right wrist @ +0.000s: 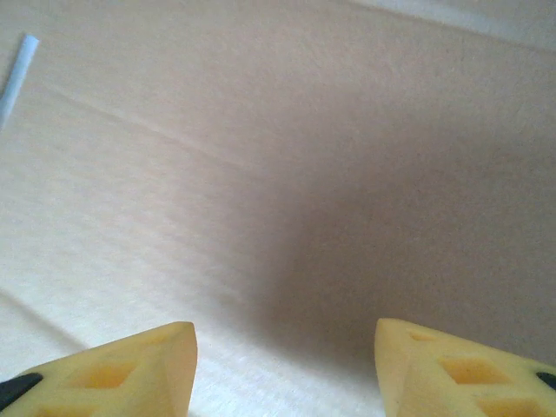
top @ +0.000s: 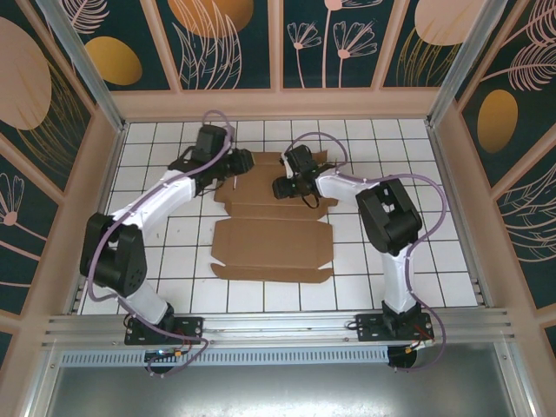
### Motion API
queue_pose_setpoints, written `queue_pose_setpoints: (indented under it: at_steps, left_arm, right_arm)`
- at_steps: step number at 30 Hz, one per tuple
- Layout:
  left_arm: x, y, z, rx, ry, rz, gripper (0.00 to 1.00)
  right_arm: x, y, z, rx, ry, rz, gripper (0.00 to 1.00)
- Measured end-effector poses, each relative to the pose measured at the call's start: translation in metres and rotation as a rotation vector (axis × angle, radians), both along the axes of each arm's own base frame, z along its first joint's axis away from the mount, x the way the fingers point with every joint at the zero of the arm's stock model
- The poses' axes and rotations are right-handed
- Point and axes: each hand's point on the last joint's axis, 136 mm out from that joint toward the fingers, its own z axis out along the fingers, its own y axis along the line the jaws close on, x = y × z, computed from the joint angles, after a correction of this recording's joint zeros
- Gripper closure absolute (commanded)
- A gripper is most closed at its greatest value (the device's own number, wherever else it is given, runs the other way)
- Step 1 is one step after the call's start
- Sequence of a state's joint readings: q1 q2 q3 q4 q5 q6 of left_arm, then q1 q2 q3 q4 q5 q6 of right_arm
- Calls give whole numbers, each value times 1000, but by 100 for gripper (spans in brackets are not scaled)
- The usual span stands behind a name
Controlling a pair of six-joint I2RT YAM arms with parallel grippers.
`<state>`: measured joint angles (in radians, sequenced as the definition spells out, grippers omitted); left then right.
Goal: Fold the paper box
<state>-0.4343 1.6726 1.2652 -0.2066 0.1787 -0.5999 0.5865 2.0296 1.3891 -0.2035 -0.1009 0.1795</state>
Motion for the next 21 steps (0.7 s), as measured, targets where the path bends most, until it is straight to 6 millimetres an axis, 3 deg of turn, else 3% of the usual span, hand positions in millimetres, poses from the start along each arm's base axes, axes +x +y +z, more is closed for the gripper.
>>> queue_pose_setpoints:
  at_steps: [4,6,8,11,13,17,21]
  left_arm:
    - [-12,-32,-36,-47,90,-47,92]
    - [-13,-37,-57,-46,131,-47,100]
    - [-13,-40,-77,-45,169,-42,100]
    - [-12,-42,-101,-35,211,-39,100]
    - [-12,-42,-115,-27,232,-38,100]
    - [-14,-41,-142,-2,280,-32,100]
    - [-16,-40,-159,12,309,-31,100]
  right_arm:
    - [16,-17,46,114,-37,-66,45]
    - [36,-44,68,163,-71,-137,46]
    - [57,-77,78,179,-91,-215,45]
    - [84,-117,78,168,-97,-304,44]
    - [98,-131,75,161,-95,-333,43]
    - [117,-145,56,139,-71,-338,39]
    - [131,-141,33,137,-21,-270,40]
